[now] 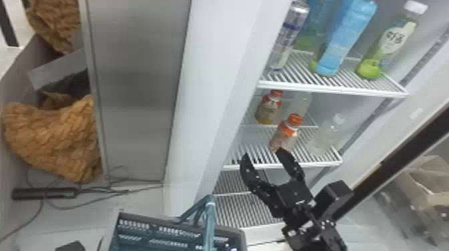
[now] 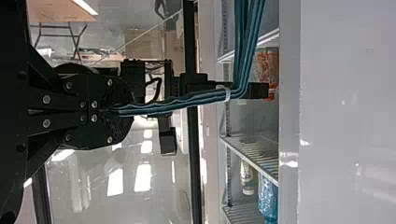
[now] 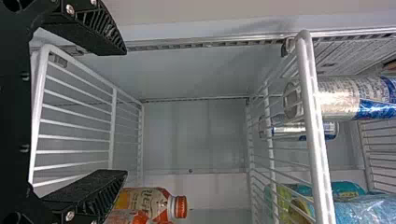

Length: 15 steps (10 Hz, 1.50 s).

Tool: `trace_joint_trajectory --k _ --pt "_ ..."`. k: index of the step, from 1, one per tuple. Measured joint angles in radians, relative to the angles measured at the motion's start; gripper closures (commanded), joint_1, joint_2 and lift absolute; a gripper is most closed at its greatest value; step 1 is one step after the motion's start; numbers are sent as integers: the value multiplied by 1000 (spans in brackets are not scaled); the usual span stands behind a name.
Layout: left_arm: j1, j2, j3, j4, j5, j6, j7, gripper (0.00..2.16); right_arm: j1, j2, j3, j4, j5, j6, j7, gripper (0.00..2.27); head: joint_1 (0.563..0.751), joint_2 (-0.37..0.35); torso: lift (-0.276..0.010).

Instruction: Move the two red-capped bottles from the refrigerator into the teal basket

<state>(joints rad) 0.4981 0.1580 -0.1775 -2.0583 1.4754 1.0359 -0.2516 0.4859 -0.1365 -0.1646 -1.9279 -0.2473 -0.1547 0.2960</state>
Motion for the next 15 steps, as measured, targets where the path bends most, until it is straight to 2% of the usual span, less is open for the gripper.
trace_joint_trajectory --k 15 --pt "-3 2 -6 5 -2 -13 -3 1156 -5 -5 13 12 0 -15 -8 108 695 -350 -224"
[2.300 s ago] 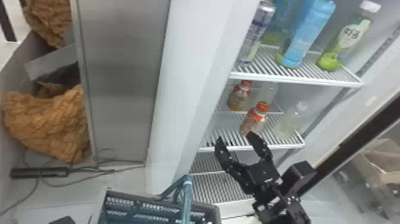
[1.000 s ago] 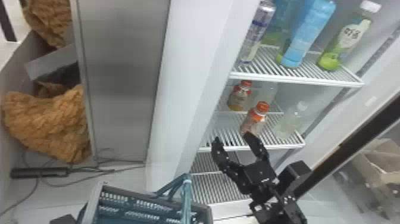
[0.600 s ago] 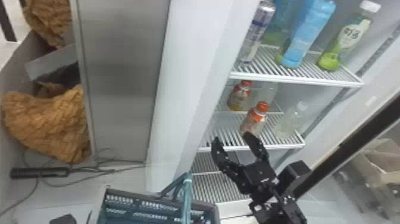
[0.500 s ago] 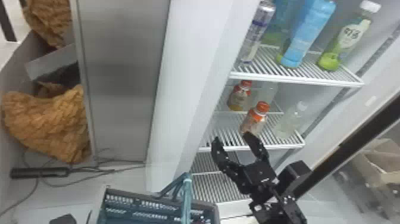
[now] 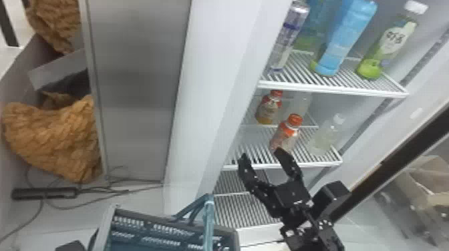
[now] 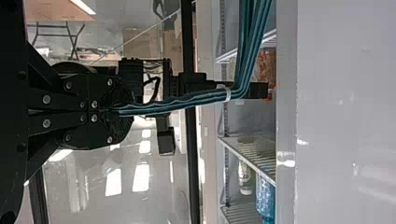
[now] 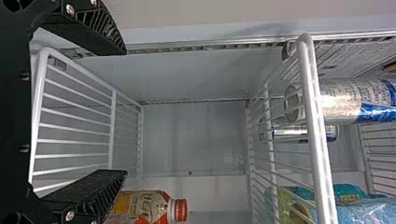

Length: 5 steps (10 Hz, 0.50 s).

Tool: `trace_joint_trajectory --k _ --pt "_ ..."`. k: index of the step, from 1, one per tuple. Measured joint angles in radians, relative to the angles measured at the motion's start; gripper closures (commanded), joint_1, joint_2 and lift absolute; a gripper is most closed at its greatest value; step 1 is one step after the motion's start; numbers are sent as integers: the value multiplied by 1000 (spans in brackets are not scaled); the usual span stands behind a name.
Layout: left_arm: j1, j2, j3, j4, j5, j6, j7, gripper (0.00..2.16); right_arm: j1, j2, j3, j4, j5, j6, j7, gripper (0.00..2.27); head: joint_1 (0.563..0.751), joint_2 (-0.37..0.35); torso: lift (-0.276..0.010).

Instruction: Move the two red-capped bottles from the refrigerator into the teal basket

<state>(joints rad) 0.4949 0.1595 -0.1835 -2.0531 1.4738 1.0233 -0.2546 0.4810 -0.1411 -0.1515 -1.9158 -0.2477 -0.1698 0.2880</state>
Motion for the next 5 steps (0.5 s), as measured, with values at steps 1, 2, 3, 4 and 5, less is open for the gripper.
trace_joint_trajectory --k 1,2,3,4,5 --pt "0 0 -1 0 1 0 0 1156 0 0 0 1 -1 -3 -1 108 695 -350 -224" --pt "-1 1 -2 2 2 0 0 1156 0 0 0 5 -2 -10 -2 108 695 -350 -224" --pt "-2 1 -2 2 2 0 0 1154 0 0 0 7 -3 -16 -3 108 695 -350 -224" --pt "-2 2 -2 2 2 0 0 1156 0 0 0 9 -4 -21 -4 108 695 -350 -224" --pt "-2 2 -2 2 2 -1 0 1154 0 0 0 10 -4 -25 -7 108 695 -350 -224"
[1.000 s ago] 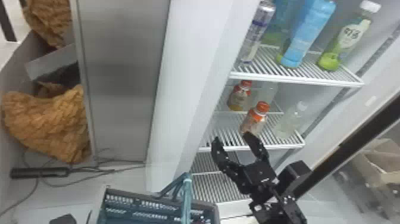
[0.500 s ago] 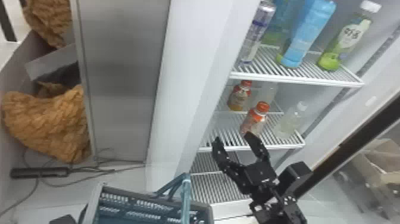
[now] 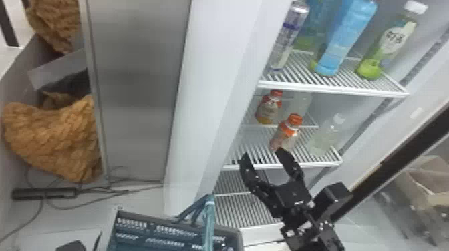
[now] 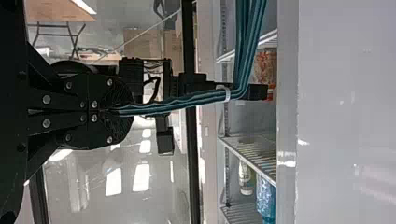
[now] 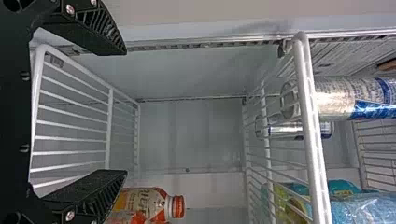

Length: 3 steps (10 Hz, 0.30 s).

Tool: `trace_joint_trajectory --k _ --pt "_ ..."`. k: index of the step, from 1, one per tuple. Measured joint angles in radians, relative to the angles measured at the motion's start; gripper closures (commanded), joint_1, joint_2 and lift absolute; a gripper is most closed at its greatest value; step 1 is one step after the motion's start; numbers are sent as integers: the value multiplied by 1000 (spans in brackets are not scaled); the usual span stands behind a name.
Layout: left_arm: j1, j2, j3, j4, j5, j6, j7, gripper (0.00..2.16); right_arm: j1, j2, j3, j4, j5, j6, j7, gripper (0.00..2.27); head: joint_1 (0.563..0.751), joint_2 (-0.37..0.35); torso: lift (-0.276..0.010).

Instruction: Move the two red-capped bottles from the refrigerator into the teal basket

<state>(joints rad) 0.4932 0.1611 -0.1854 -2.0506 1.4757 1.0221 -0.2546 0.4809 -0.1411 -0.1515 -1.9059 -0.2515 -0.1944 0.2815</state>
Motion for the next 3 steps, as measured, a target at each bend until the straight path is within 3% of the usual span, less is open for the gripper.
trace_joint_trajectory --k 3 --pt "0 0 -2 0 3 -5 0 1156 2 0 0 0 -1 -8 -4 108 695 -350 -224"
